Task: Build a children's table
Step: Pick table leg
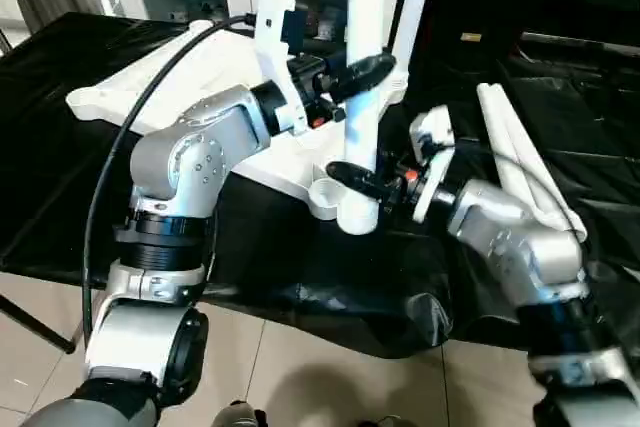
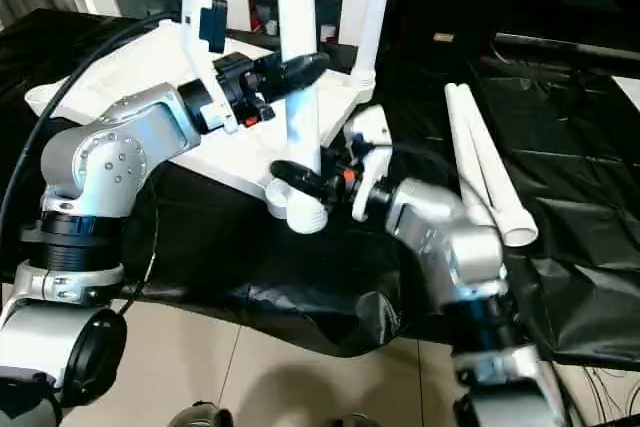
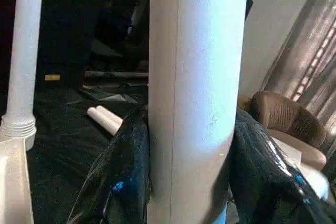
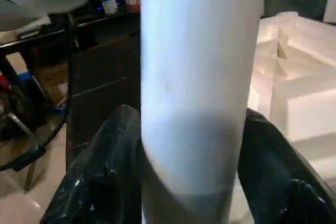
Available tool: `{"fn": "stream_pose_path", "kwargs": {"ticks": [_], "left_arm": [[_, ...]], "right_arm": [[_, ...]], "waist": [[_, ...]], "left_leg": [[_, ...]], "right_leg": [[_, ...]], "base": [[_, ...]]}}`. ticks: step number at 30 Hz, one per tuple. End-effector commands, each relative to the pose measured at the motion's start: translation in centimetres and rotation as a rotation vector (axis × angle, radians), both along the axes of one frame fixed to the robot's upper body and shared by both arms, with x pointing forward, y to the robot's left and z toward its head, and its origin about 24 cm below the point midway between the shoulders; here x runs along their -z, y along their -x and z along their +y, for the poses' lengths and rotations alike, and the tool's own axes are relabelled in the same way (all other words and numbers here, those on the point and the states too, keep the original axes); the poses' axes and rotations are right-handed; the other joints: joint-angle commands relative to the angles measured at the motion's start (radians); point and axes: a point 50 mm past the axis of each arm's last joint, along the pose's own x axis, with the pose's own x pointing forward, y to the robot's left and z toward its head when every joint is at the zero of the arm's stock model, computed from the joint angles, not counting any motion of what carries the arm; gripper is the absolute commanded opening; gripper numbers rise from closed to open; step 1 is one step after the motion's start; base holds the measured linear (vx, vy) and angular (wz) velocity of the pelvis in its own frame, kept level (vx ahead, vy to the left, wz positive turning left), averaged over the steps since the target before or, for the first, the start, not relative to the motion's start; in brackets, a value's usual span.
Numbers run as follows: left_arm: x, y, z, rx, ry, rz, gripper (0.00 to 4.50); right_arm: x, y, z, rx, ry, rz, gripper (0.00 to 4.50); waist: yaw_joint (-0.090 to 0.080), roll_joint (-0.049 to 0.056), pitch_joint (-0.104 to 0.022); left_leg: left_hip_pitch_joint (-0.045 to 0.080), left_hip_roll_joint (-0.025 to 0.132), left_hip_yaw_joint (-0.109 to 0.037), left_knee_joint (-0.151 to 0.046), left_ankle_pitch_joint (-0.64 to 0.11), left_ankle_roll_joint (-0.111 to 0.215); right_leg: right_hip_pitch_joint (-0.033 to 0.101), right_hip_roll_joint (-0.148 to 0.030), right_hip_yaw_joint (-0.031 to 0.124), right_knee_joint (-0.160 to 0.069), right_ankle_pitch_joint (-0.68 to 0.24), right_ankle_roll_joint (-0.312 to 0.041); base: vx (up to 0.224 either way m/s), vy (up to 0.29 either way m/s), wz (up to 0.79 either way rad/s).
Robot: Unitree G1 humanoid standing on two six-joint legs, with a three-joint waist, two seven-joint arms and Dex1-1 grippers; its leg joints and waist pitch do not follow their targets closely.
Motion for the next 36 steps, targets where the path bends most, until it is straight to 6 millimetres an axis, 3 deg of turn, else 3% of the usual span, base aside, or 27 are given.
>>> {"fn": "stream_pose_path", "kwargs": {"ticks": [1,27,29,32,34,36], "left_arm": [[-1.0,0.2,-0.3,0.040,-0.012,-0.038,1.77],[-0.8,1.7,-1.0,0.200,-0.057,-0.091,1.77],[-0.8,1.7,-1.0,0.200,-0.058,-0.094,1.77],[-0.8,1.6,-1.0,0.196,-0.060,-0.095,1.77],[-0.8,1.7,-1.0,0.196,-0.060,-0.096,1.77],[-0.9,1.7,-1.0,0.196,-0.053,-0.095,1.77]], "right_arm": [[-0.3,-0.1,-0.4,-0.016,0.036,-0.002,3.05],[0.0,0.5,-0.6,-0.155,0.080,0.099,3.06],[0.0,0.5,-0.5,-0.156,0.079,0.102,2.71],[0.1,0.5,-0.5,-0.160,0.080,0.105,2.66],[0.1,0.5,-0.5,-0.165,0.081,0.108,2.28],[0.2,0.5,-0.5,-0.167,0.080,0.110,2.24]], "waist": [[0.003,0.000,-0.105],[0.005,-0.004,-0.106],[0.005,-0.006,-0.105],[0.005,-0.006,-0.105],[0.005,-0.006,-0.105],[0.005,-0.006,-0.105]], "left_leg": [[0.017,0.013,-0.012,-0.057,-0.110,0.009],[0.016,0.015,-0.012,-0.057,-0.102,0.011],[0.015,0.014,-0.012,-0.057,-0.102,0.011],[0.016,0.014,-0.011,-0.056,-0.105,0.012],[0.016,0.015,-0.011,-0.057,-0.106,0.012],[0.015,0.014,-0.011,-0.057,-0.105,0.011]], "right_leg": [[0.065,-0.063,0.040,-0.075,-0.104,-0.211],[0.065,-0.065,0.040,-0.074,-0.116,-0.216],[0.065,-0.064,0.040,-0.073,-0.114,-0.216],[0.065,-0.064,0.040,-0.074,-0.118,-0.215],[0.064,-0.065,0.040,-0.075,-0.124,-0.213],[0.065,-0.064,0.040,-0.074,-0.125,-0.212]], "base": [[0.000,0.000,0.00],[0.000,0.000,0.00],[0.000,0.000,0.00],[0.000,0.000,0.00],[0.000,0.000,0.00],[0.000,0.000,0.00]]}}
